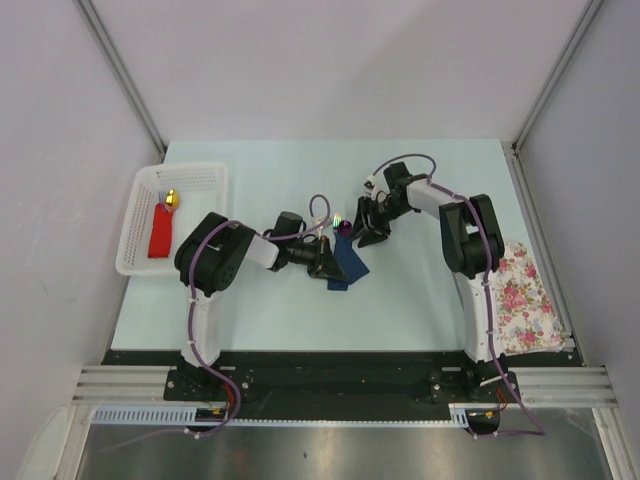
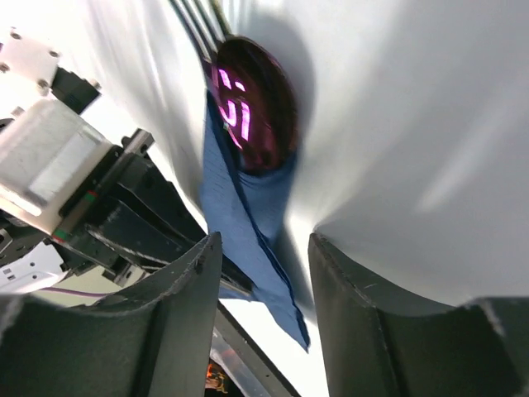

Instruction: Place the utensils on the paper napkin and roll it up

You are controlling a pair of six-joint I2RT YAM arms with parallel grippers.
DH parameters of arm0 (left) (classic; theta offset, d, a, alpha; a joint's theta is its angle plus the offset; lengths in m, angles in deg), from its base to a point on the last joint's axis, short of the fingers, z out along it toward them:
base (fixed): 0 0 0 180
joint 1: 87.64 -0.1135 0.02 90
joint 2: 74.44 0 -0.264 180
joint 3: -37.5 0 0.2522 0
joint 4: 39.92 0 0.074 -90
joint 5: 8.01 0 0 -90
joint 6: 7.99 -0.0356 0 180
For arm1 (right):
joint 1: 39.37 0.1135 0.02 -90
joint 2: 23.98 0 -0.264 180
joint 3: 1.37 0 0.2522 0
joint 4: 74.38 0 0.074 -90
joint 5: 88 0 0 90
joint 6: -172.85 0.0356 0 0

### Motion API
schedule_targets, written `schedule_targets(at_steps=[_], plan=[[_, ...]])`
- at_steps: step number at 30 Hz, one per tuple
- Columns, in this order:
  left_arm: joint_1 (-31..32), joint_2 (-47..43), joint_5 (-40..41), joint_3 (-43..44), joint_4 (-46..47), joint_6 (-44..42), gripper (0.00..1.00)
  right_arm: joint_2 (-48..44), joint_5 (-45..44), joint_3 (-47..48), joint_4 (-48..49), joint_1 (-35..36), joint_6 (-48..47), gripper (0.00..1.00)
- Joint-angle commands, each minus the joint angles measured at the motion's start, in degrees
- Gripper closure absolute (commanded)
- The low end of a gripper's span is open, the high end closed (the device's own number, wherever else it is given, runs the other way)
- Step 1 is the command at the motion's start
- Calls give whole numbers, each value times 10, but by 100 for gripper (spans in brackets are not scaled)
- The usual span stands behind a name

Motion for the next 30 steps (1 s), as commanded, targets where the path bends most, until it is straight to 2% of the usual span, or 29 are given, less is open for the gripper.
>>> schedule_targets(at_steps=[1, 8, 10, 11, 13, 14, 16, 19, 20, 21, 23, 24, 26, 27, 29, 30], plan=[[-18, 29, 91, -18, -62, -47, 100, 28, -19, 32, -13, 26, -7, 48], [-18, 27, 91, -16, -58, -46, 100, 54, -52, 41, -38, 41, -30, 52], [-18, 27, 92, -15, -59, -44, 100, 59, -51, 40, -42, 41, -32, 58], [-18, 28, 91, -15, -57, -43, 100, 60, -48, 39, -42, 41, -33, 67], [-18, 27, 91, -16, -56, -42, 100, 61, -42, 39, -41, 41, -33, 76], [-18, 25, 91, -16, -54, -42, 100, 61, -38, 39, -42, 39, -33, 86], [-19, 22, 93, -18, -49, -39, 100, 60, -21, 39, -35, 36, -29, 100], [-23, 9, 88, -21, -40, -38, 99, 54, 8, 32, -15, 28, -22, 100], [-25, -9, 85, -24, -30, -35, 96, 49, 26, 30, -6, 27, -18, 100], [-27, -20, 83, -30, -17, -33, 86, 43, 35, 25, 15, 25, -16, 100], [-33, -51, 80, -36, -10, -37, 75, 21, 56, 11, 53, 23, 2, 100], [-36, -83, 80, -38, -12, -43, 63, 13, 60, 8, 66, 23, 7, 100], [-47, -116, 83, -38, -24, -53, 52, -12, 74, -4, 108, 21, 29, 100], [-53, -149, 86, -37, -42, -67, 42, -20, 78, -9, 122, 20, 39, 100], [-65, -179, 89, -39, -58, -78, 33, -41, 92, -20, 159, 20, 58, 100], [-69, -193, 91, -39, -79, -96, 32, -47, 96, -23, 166, 21, 62, 100]])
